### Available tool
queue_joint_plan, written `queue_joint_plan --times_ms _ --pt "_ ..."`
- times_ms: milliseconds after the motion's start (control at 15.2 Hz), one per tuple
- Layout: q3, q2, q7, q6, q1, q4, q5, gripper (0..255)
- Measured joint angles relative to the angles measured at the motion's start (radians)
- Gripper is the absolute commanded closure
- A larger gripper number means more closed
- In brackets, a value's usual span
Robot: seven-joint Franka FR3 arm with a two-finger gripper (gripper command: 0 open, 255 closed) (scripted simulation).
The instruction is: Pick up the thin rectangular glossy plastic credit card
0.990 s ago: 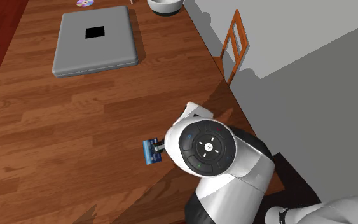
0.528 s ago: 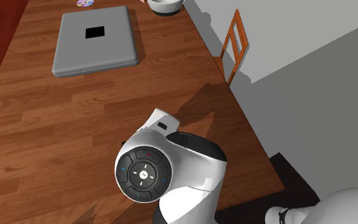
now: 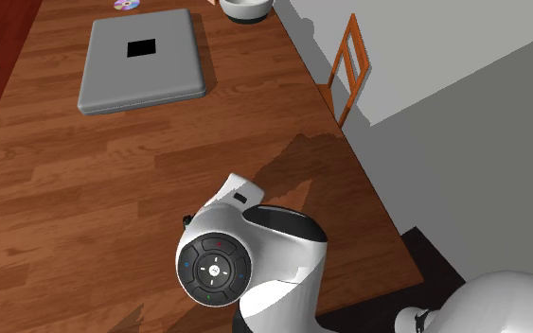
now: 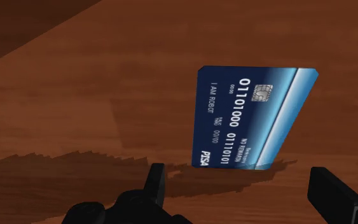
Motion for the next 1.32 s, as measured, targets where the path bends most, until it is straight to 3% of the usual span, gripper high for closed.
queue_joint_plan --times_ms 660,1320 --pt "0.001 0.000 0.002 0.005 -0.001 -0.005 -0.001 255" --pt "-0.052 -0.020 -0.068 -0.098 0.034 0.096 0.046 255"
